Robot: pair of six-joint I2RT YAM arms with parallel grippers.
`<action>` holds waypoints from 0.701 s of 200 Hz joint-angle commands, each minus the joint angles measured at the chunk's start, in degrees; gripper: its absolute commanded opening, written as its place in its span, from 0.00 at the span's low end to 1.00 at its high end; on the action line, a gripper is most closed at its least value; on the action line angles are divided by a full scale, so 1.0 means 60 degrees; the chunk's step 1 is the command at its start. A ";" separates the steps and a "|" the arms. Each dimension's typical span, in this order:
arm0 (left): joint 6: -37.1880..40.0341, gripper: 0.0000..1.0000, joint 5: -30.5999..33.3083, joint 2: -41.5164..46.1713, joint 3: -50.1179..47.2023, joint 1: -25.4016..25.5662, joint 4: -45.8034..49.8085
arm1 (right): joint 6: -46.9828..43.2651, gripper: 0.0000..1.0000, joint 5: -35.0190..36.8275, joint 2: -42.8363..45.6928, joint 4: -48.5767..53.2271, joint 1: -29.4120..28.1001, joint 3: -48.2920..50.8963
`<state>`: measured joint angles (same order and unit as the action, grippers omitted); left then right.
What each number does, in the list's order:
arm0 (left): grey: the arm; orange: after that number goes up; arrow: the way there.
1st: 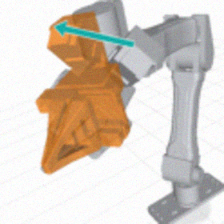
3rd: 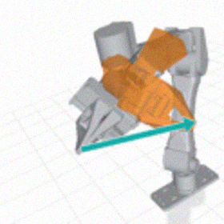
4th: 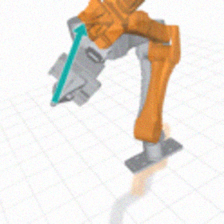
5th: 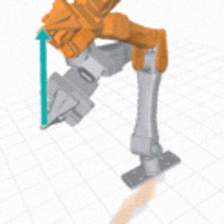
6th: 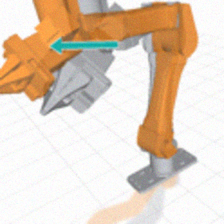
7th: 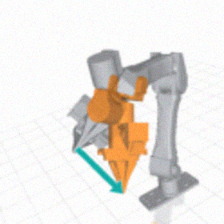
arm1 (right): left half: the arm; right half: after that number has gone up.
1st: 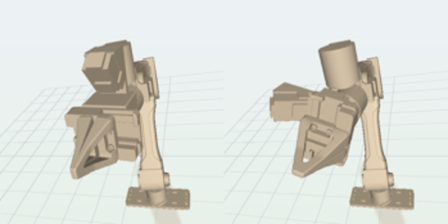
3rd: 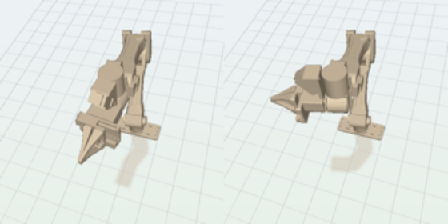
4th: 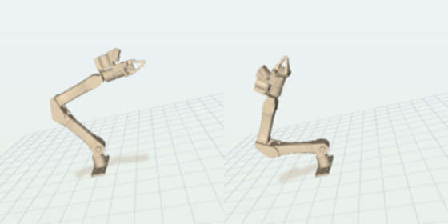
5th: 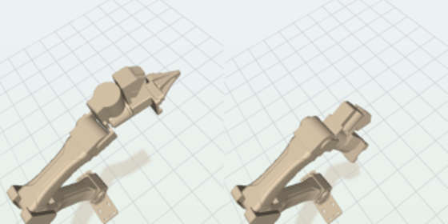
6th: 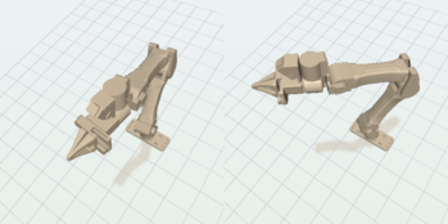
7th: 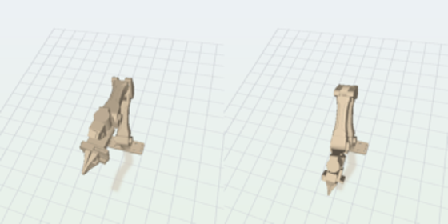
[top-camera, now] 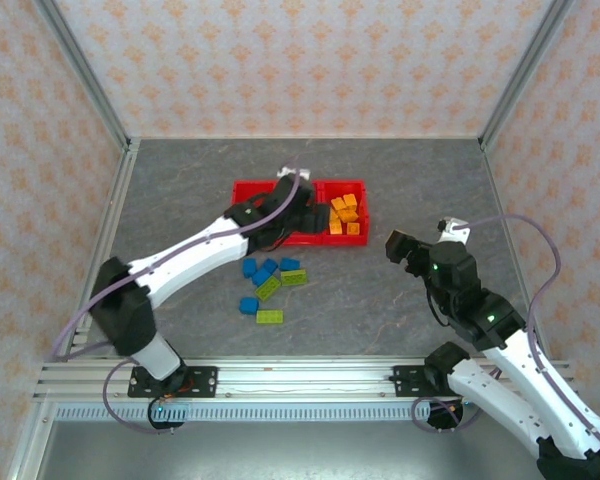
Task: Sort the legos into containers by color
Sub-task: Pick up the lego from the middle-left of the table.
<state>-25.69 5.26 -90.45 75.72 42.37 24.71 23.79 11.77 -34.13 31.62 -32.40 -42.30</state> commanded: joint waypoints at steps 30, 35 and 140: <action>-0.2867 0.95 0.1202 0.1105 -0.2708 0.1447 0.1963 | -0.0171 1.00 -0.0138 -0.0280 -0.0113 0.0024 0.0173; -0.3229 0.96 0.1316 0.1154 -0.2873 0.1707 0.2075 | -0.0171 1.00 -0.0138 -0.0286 -0.0113 0.0025 0.0180; -0.6915 0.98 0.0896 0.2097 -0.5557 0.3479 0.1954 | -0.0173 1.00 -0.0240 -0.0270 -0.0098 0.0025 0.0180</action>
<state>-62.13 9.85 -78.67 44.38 63.02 36.82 23.35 10.44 -36.16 31.62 -32.40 -42.19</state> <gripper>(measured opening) 0.982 0.997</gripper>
